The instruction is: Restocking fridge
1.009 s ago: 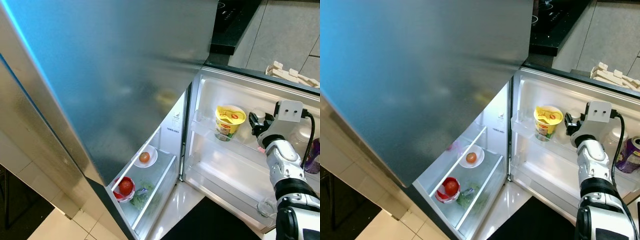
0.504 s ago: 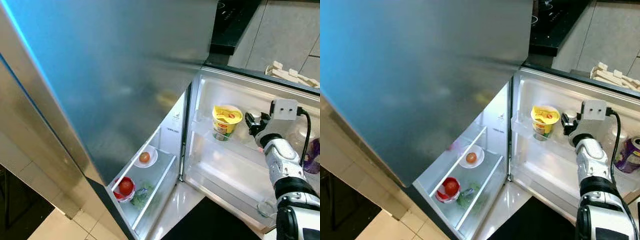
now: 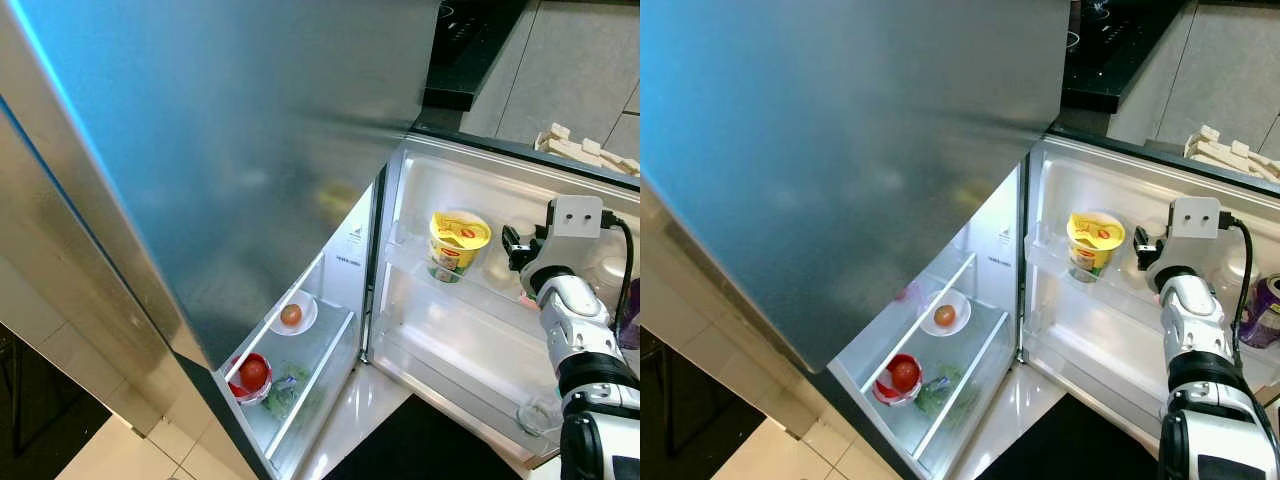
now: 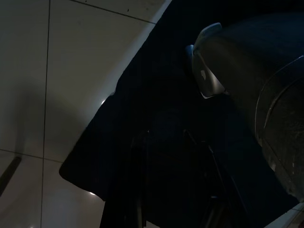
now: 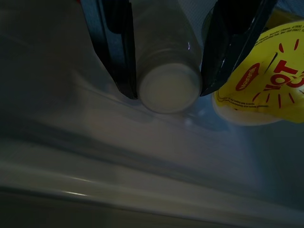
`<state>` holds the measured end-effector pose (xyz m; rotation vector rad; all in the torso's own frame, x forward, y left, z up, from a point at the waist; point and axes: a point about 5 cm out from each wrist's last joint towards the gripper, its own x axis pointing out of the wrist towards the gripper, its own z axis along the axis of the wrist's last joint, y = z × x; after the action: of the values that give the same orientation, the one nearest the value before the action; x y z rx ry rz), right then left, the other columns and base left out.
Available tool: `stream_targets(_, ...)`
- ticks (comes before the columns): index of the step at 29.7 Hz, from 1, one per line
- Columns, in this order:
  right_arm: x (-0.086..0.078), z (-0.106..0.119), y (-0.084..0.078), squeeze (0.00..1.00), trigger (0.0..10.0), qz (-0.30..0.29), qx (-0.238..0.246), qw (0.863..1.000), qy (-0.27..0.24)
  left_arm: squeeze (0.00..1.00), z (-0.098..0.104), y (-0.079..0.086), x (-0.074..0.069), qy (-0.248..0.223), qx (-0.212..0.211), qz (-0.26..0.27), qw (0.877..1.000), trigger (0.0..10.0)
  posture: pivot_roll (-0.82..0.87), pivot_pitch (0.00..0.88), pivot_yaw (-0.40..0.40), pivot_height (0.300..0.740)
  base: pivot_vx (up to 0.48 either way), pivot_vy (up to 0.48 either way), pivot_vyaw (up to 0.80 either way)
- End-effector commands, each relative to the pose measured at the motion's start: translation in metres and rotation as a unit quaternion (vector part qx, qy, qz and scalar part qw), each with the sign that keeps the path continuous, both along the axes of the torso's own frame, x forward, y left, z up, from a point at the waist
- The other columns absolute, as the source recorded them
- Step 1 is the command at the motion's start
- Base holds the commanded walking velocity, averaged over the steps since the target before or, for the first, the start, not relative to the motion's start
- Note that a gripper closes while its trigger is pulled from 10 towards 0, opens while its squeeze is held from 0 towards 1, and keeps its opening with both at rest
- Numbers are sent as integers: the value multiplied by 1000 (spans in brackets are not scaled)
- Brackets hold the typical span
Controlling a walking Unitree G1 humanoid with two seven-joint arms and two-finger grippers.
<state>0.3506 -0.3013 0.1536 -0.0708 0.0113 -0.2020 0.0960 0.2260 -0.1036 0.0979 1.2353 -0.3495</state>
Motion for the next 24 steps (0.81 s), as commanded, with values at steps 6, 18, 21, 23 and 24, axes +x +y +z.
stream_targets(6, 1, -2, 3, 0, 10000, 7, 6, 1000, 11, 0, 1, 7, -2, 6, 12, -7, 1000, 10000, 62, 43, 89, 740, 0, 0, 0)
stream_targets(18, 2, -1, 6, 0, 10000, 18, 30, 999, -2, 0, 1, 6, -2, 6, 11, -8, 1000, 10000, 61, 41, 88, 740, 0, 0, 0)
stream_targets(21, 2, 2, 7, 0, 10000, 27, 31, 999, -10, 0, 1, 6, -2, 6, 11, -8, 1000, 10000, 61, 38, 89, 740, 0, 0, 0)
stream_targets(23, 2, 5, 8, 0, 10000, 37, 31, 999, -16, 0, 1, 6, -2, 6, 11, -8, 1000, 10000, 61, 38, 89, 740, 0, 0, 0)
stream_targets(24, 1, 8, 8, 0, 10000, 50, 31, 998, -25, 0, 1, 6, -1, 6, 10, -8, 1000, 10000, 58, 36, 89, 740, 0, 0, 0)
